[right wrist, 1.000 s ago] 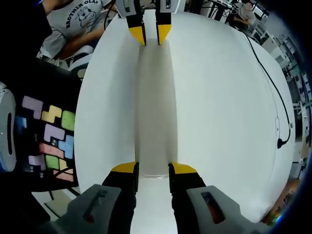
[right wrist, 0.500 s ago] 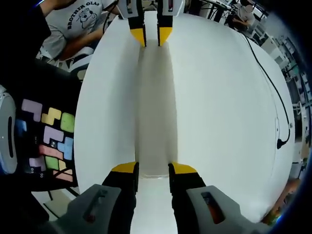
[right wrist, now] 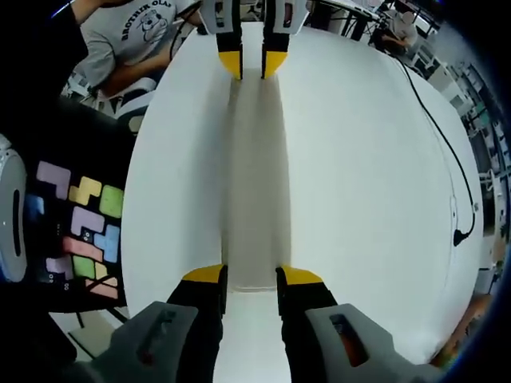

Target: Arrange the utensils inside the cutlery case until each visible utensil rests in its matching compartment.

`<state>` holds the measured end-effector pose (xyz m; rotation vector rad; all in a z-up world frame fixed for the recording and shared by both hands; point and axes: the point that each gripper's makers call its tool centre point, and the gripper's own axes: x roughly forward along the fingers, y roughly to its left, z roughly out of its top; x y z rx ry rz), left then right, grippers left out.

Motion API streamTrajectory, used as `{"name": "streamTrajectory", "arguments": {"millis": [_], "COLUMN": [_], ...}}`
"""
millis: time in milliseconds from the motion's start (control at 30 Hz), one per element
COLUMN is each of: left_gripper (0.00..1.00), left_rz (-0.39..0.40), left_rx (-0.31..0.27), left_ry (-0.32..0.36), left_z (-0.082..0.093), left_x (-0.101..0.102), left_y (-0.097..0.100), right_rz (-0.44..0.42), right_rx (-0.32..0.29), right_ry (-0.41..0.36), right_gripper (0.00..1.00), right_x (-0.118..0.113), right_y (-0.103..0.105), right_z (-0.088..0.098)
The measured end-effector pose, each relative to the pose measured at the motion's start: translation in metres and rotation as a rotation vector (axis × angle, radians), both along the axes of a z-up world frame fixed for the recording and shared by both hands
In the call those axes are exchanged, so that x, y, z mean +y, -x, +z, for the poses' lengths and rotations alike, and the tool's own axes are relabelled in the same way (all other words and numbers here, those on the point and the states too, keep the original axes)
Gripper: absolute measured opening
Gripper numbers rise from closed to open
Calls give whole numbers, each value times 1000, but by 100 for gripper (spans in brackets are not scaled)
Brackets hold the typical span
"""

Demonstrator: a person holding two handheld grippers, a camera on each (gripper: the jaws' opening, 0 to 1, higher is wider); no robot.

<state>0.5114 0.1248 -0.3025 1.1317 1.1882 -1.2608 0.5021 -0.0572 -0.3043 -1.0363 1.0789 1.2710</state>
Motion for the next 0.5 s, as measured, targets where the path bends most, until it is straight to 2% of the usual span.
{"name": "streamTrajectory", "arguments": {"millis": [100, 400, 467, 500], "left_gripper": [16, 16, 18, 22], "left_rz": [-14, -11, -10, -5], "left_rx": [-10, -41, -53, -72], "left_ry": [6, 94, 107, 113], "left_z": [1, 3, 4, 4], "left_x": [1, 2, 2, 2], "left_y": [1, 1, -1, -4], "right_rz": [-6, -15, -17, -24], "right_rx": [0, -13, -16, -30], "right_ry": [-22, -75, -90, -93], "right_gripper": [25, 25, 27, 29], "right_x": [-1, 0, 1, 1], "right_y": [0, 0, -1, -4], "right_z": [1, 2, 2, 3]}}
